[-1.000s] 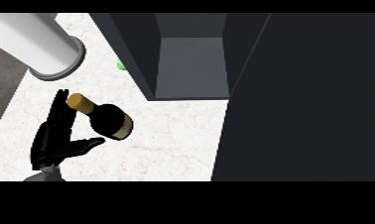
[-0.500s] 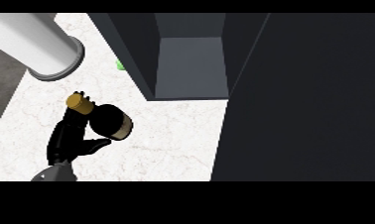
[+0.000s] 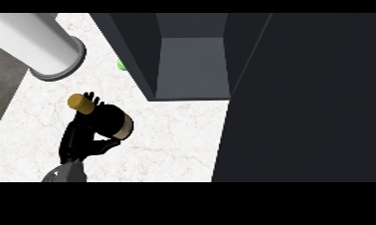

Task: Pick up the wine, place it into the cabinet and close the cabinet

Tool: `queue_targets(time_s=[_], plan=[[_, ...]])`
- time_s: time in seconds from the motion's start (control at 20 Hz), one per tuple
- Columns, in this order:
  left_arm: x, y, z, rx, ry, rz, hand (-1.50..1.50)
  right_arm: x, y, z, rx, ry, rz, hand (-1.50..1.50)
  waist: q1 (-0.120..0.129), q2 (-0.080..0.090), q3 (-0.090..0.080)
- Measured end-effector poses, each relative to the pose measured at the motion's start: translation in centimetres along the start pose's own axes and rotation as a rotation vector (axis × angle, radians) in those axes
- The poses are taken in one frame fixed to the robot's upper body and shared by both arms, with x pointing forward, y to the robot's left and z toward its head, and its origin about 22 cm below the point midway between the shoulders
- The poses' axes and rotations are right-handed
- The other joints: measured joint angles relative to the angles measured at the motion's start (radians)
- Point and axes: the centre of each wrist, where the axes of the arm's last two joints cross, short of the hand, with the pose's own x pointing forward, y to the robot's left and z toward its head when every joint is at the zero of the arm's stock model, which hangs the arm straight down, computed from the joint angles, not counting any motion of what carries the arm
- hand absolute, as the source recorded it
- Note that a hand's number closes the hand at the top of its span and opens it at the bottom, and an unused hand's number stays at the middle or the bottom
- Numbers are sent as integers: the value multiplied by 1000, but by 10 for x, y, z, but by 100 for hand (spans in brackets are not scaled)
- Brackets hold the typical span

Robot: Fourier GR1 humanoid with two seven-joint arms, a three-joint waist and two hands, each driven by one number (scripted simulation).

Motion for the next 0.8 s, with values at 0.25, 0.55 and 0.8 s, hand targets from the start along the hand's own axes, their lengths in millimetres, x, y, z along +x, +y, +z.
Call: queue_targets(time_s=[0.25, 0.55, 0.8], plan=[[-7, -7, -4, 14, -28, 40, 150, -1, -2, 1, -9, 0, 16, -150, -2, -1, 0], [-4, -1, -11, 20, -69, 31, 150, -4, 2, 5, 3, 6, 2, -150, -1, 0, 0], [-3, 1, -7, 10, -112, -11, 150, -6, -1, 6, -14, -5, 12, -150, 3, -1, 0]])
